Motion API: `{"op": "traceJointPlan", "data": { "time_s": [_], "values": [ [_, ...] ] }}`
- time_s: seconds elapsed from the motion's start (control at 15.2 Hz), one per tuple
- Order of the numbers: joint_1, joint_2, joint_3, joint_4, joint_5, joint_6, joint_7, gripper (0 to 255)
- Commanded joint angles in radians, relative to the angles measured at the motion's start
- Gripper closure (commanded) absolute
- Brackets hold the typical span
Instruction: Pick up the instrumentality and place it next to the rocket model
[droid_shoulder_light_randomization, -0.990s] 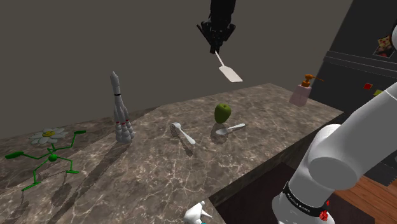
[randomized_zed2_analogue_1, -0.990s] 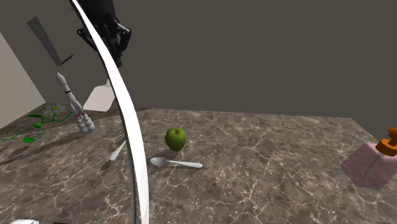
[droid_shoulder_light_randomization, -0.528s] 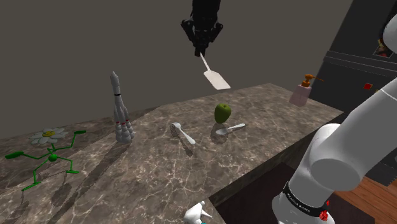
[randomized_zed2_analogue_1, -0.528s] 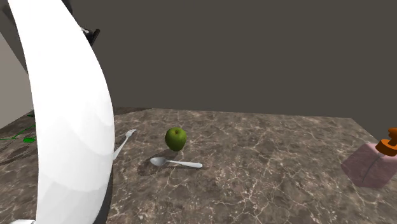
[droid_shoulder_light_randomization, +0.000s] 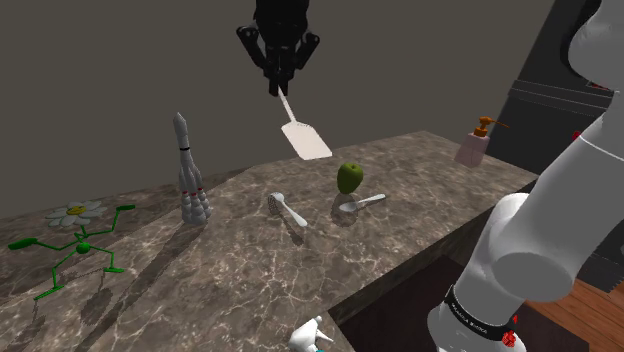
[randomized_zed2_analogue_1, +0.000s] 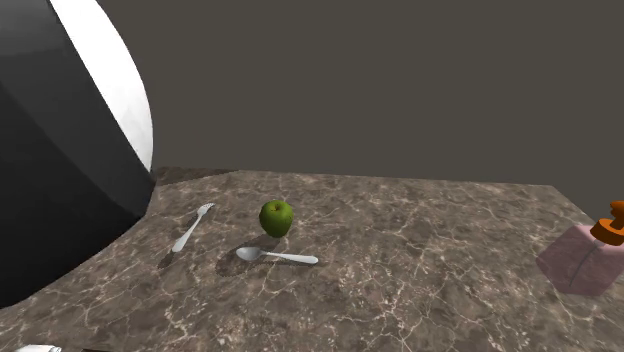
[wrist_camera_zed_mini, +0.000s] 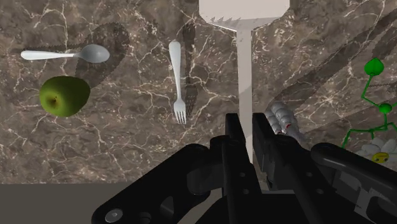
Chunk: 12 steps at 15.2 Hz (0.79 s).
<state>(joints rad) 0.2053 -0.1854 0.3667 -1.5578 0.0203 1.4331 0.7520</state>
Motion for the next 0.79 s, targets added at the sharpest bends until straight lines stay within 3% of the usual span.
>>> {"op": "traceJointPlan", "data": {
  "time_s": [0.0, 0.4, 0.73],
  "values": [
    [0.018, 0.045, 0.037, 0.048, -0.013, -0.006, 0.057, 255],
    [0.099, 0.211, 0.15, 0.227, -0.089, -0.044, 0.237, 255],
    [0.216, 0.392, 0.219, 0.438, -0.201, -0.11, 0.379, 255]
  ]
}}
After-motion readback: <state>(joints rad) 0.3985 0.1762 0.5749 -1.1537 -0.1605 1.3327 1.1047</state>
